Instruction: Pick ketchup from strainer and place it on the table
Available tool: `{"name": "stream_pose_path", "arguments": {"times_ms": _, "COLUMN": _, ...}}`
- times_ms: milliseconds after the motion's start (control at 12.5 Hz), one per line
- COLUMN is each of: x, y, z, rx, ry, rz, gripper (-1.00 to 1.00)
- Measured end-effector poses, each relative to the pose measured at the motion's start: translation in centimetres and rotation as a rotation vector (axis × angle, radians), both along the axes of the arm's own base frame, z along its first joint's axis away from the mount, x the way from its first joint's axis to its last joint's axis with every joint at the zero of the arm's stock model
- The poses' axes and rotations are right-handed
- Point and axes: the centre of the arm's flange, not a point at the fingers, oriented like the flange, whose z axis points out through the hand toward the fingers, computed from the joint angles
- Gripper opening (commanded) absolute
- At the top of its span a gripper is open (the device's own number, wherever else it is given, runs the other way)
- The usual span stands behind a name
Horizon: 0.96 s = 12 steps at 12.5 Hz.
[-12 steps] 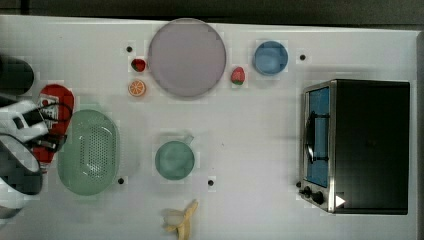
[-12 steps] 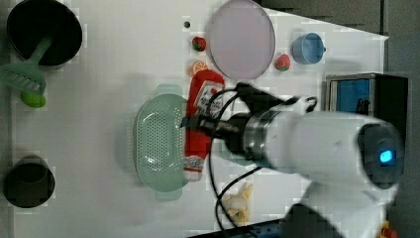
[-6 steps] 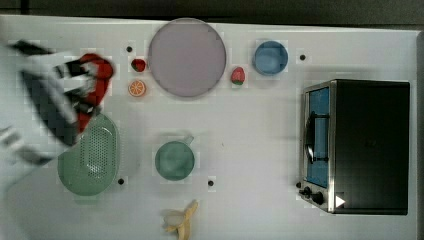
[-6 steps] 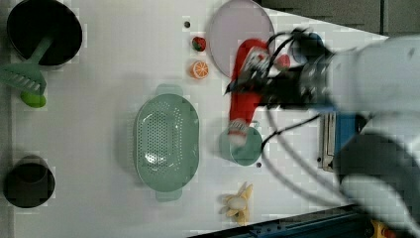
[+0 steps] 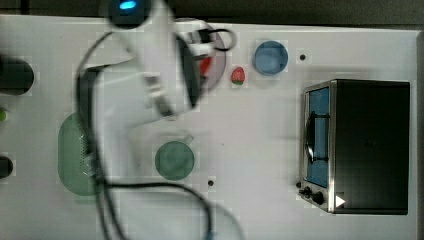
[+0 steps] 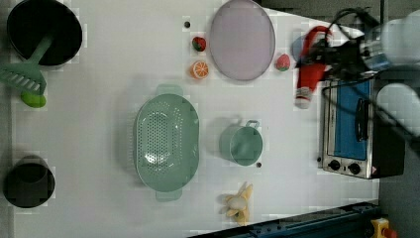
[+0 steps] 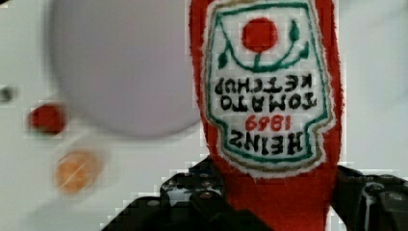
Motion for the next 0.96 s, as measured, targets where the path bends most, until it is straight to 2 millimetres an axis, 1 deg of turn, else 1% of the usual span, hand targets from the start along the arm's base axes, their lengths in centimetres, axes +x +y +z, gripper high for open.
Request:
{"name": "stream_pose_path", "arguments": {"times_ms": 80, "x": 0.3, "y": -3.5, "z": -0.7, "rx": -0.009, "ry": 0.014, "rz": -0.019, "gripper": 0.21}}
{"name": "stream_pose_path", "arguments": {"times_ms": 160, "x": 0.5, "y": -6.3, "z": -1.2, "rx": -0.005, "ry": 0.024, "rz": -0.032, "gripper": 0.21}}
{"name": "stream_pose_path", "arguments": {"times_ms": 240, "x": 0.4, "y": -8.5, "z": -1.6, "rx": -0.001, "ry": 0.034, "rz": -0.043, "gripper": 0.21}}
{"name": "stream_pose_path", "arguments": {"times_ms": 320, "x": 0.1, "y": -10.1, "z": -2.1, "rx": 0.001, "ry": 0.043, "rz": -0.052, "gripper": 0.21}}
{"name": "stream_pose_path", "arguments": {"times_ms": 400, "x": -0.3, "y": -11.3, "z": -2.8, "rx": -0.002, "ry": 0.049, "rz": -0.055, "gripper": 0.21}}
{"name": "stream_pose_path", "arguments": {"times_ms": 480, "x": -0.8, "y": -12.0, "z": -3.5, "rx": -0.01, "ry": 0.048, "rz": -0.05, "gripper": 0.21}}
{"name": "stream_pose_path", "arguments": {"times_ms": 560, "x": -1.4, "y": -12.1, "z": -4.6, "rx": -0.001, "ry": 0.035, "rz": -0.04, "gripper": 0.21}}
{"name": "stream_pose_path", "arguments": {"times_ms": 640, "x": -2.2, "y": -11.7, "z": -5.9, "rx": 0.016, "ry": 0.022, "rz": -0.025, "gripper": 0.21}}
{"name": "stream_pose_path", "arguments": {"times_ms": 800, "x": -4.1, "y": -10.4, "z": -8.6, "rx": 0.031, "ry": 0.013, "rz": 0.012, "gripper": 0.21}}
{"name": "stream_pose_path", "arguments": {"times_ms": 960, "x": -6.2, "y": -8.8, "z": -11.9, "rx": 0.054, "ry": 0.003, "rz": 0.049, "gripper": 0.21}}
